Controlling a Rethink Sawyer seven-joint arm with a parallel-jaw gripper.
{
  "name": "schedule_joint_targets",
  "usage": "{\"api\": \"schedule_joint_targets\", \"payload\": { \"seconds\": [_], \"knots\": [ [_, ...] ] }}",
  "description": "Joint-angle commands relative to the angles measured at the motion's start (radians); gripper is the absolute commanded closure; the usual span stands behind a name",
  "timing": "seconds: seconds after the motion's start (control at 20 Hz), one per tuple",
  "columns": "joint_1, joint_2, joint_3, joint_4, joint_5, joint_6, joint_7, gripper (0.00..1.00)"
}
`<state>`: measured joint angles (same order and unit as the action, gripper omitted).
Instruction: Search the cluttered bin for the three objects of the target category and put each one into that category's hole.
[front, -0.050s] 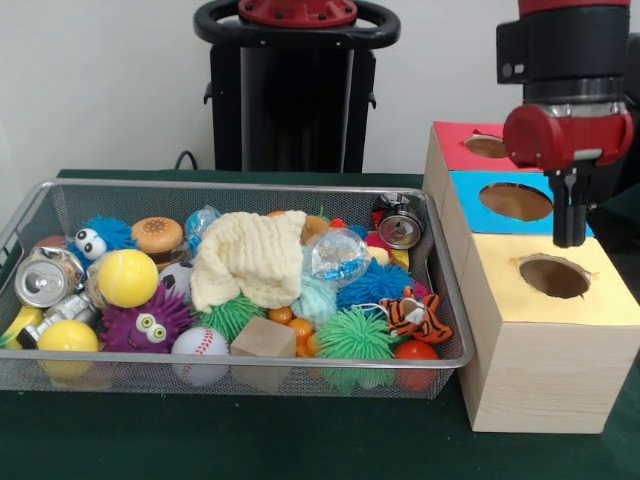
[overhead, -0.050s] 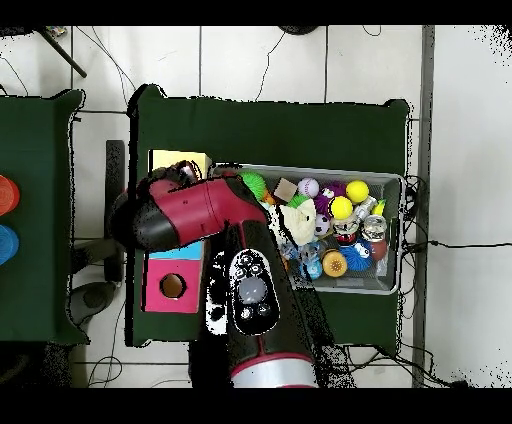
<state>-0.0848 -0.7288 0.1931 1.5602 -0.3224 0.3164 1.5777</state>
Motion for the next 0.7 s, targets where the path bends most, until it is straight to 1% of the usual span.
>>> {"api": "schedule_joint_targets", "payload": {
  "seconds": [0.05,0.2,0.35,0.4,0.45,0.5,0.6,0.7],
  "knots": [
    [-0.039,-0.061,0.054,0.085,0.058,0.130,0.085,1.00],
    [-0.039,-0.054,0.040,0.092,0.089,0.044,0.161,1.00],
    [-0.022,-0.005,0.000,0.098,0.176,-0.155,0.346,1.00],
    [-0.013,0.007,-0.014,0.090,0.183,-0.173,0.349,1.00],
    [0.012,0.027,-0.048,0.073,0.191,-0.170,0.355,1.00],
    [0.022,0.035,-0.061,0.068,0.203,-0.172,0.349,1.00],
    [0.039,0.042,-0.076,0.062,0.225,-0.206,0.355,1.00],
    [0.073,0.039,-0.110,0.064,0.258,-0.228,0.371,1.00]
  ]
}}
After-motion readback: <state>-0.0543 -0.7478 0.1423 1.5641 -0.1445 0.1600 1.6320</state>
